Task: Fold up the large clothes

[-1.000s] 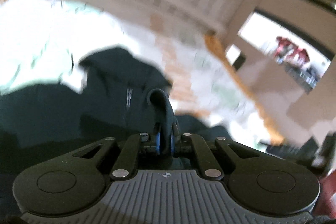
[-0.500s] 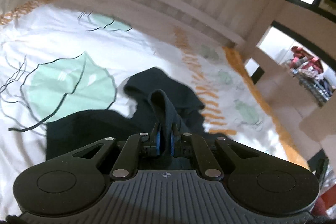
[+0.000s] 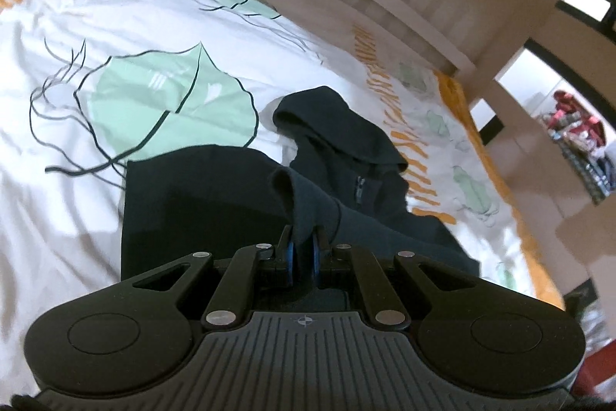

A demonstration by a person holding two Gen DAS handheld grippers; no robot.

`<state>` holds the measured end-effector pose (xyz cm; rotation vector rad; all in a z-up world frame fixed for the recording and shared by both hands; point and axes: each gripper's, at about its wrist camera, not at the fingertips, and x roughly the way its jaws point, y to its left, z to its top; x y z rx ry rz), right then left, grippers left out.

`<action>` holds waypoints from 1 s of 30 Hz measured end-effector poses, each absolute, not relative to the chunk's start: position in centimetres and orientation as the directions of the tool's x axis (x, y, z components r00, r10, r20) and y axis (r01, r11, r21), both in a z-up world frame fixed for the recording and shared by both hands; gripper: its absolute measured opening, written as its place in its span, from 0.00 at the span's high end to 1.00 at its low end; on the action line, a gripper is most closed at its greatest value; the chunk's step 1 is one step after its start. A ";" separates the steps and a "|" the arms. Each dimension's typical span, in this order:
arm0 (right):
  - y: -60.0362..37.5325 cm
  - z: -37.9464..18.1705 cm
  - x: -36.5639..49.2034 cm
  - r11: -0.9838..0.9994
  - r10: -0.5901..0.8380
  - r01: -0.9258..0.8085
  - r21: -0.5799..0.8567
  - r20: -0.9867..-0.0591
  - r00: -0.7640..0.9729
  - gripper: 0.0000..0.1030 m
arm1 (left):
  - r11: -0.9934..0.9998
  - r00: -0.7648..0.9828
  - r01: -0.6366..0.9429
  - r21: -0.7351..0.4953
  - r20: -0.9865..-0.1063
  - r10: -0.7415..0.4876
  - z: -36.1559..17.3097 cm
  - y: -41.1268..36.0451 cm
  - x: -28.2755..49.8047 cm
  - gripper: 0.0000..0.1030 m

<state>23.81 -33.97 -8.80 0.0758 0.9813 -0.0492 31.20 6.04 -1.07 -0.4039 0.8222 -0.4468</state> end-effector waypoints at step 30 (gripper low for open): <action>-33.0 -9.3 24.2 1.000 0.013 -0.009 0.010 -0.857 0.515 0.01 | 0.977 0.677 0.147 -0.154 -0.704 -0.213 -8.8 4.5 30.7 0.37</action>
